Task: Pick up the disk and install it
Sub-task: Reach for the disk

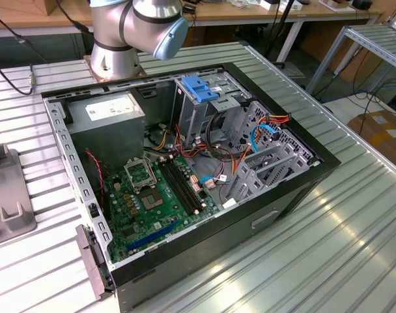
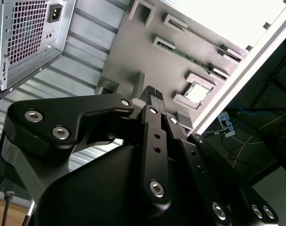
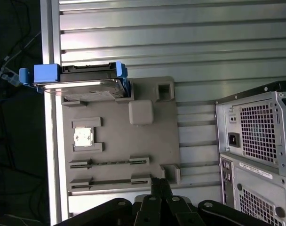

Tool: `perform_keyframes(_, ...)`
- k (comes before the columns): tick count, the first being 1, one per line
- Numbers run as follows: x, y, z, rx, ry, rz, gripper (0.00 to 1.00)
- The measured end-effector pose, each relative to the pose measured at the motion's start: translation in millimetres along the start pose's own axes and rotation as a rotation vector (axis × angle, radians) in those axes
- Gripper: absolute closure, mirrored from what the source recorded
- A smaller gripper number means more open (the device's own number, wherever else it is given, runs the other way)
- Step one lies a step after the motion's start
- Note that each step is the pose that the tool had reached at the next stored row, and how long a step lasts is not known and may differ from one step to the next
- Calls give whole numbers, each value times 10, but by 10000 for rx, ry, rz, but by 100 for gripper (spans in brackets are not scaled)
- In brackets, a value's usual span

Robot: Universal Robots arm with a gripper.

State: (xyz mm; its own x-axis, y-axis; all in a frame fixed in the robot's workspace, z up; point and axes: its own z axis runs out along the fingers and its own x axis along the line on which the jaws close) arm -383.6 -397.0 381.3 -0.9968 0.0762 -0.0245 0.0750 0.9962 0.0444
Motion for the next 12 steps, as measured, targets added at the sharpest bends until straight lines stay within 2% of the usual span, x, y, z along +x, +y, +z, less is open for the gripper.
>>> perform_keyframes(12,145,74,19,0,0,0,90)
